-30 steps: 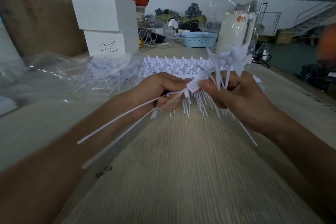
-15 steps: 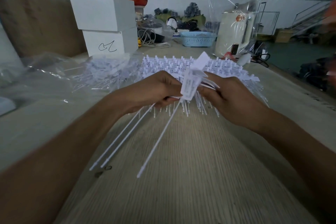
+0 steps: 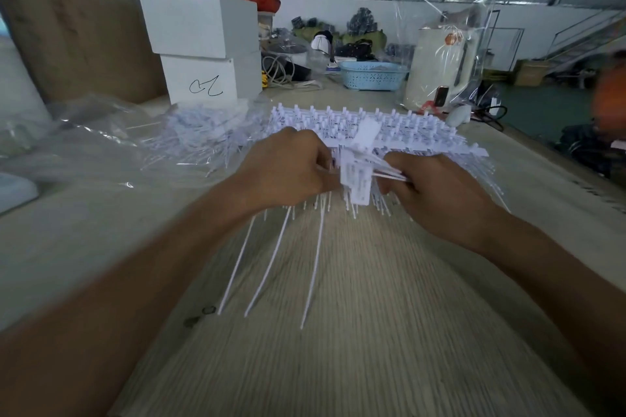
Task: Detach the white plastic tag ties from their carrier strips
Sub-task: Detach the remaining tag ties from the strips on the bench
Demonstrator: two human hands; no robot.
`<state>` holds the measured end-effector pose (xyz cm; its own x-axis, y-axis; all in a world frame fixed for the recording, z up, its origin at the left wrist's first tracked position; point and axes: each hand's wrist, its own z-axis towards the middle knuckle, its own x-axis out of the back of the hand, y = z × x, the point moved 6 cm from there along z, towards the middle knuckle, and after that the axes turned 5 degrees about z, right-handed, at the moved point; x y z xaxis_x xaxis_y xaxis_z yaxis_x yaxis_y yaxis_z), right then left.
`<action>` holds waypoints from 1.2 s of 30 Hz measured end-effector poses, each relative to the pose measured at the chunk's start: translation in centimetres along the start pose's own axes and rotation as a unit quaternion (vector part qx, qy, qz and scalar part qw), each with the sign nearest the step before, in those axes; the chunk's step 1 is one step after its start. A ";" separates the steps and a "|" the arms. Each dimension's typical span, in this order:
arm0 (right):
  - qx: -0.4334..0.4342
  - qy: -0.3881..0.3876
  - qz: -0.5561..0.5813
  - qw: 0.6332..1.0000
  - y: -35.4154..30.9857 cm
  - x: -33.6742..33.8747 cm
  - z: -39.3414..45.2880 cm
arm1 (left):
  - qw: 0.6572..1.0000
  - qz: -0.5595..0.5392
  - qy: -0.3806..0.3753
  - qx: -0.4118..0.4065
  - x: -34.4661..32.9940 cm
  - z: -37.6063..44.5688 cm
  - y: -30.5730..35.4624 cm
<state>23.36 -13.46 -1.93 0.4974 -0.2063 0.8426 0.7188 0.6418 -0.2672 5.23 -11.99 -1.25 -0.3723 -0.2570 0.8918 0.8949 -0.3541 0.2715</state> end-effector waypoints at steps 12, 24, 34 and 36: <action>-0.199 -0.012 0.472 0.859 -0.2 -2.8 -0.7 | 0.963 -0.257 -0.043 -0.073 -0.7 -0.6 2.0; -0.245 0.025 0.519 0.819 0.2 -2.9 -1.0 | 0.946 -0.323 -0.019 -0.007 -1.5 -0.6 1.3; -0.237 0.025 0.564 0.791 0.3 -3.2 -0.9 | 0.939 -0.336 -0.056 0.036 -2.5 -1.1 2.6; -0.221 0.023 0.563 0.796 0.1 -3.0 -0.8 | 0.932 -0.354 -0.077 0.031 -2.6 -1.3 2.7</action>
<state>22.36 -13.35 -4.87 0.9570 0.2834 -0.0625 -0.0996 0.1182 -0.9880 8.33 -13.45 -3.30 -0.8386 0.1554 0.5221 0.4534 -0.3323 0.8270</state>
